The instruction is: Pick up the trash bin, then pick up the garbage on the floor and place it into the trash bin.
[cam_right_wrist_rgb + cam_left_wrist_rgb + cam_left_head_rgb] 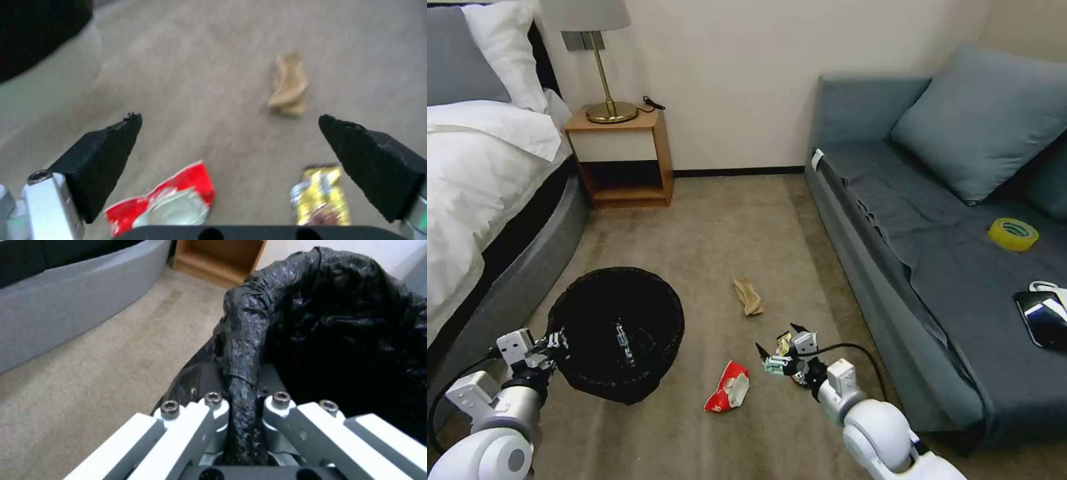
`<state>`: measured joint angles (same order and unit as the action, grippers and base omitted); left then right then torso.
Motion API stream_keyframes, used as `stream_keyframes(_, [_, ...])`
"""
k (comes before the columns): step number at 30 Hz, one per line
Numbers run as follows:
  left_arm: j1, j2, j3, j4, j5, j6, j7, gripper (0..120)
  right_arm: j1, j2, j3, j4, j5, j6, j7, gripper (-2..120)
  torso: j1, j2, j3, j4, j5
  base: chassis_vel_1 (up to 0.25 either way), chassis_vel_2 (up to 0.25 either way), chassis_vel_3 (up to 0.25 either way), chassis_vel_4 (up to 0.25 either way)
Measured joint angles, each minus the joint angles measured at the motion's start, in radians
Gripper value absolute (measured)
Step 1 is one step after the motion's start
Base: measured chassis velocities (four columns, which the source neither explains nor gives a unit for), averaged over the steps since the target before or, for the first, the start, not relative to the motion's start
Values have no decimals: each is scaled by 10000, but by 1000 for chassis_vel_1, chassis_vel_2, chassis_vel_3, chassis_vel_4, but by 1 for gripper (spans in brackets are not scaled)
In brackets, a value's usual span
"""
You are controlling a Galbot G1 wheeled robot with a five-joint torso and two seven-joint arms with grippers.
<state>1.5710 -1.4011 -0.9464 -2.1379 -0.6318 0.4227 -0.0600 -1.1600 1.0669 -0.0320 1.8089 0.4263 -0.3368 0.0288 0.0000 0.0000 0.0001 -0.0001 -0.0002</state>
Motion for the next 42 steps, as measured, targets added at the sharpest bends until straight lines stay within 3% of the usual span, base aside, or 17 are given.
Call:
stream_keyframes(6, [5,-7,-116,28,-31,-21,89,4,1684,542,-1390,-1350,1518,-1410,520,100,0,0,0,2,2,0,0,0,0])
stream_keyframes(9, [0,-6,-245,38,-101,-23,113,4,2618,1177,-2073,-2340,2605,-2384,956,100,0,0,0,3,1,0,0,0,0])
stream_keyframes(18, [22,16,-526,164,-245,-37,204,4,3818,2274,-2457,-4371,4258,-3979,1400,100,1,0,0,2,0,0,0,0,0])
stream_keyframes(29, [99,32,-675,285,-327,-104,284,4,4418,2946,-2569,-6255,3712,-4071,1435,100,0,0,0,1,0,0,0,0,0])
stream_keyframes(42, [72,236,-816,564,-470,-221,347,4,4143,3155,-2682,-6705,3264,-4023,1338,100,0,0,0,1,1,0,0,0,0])
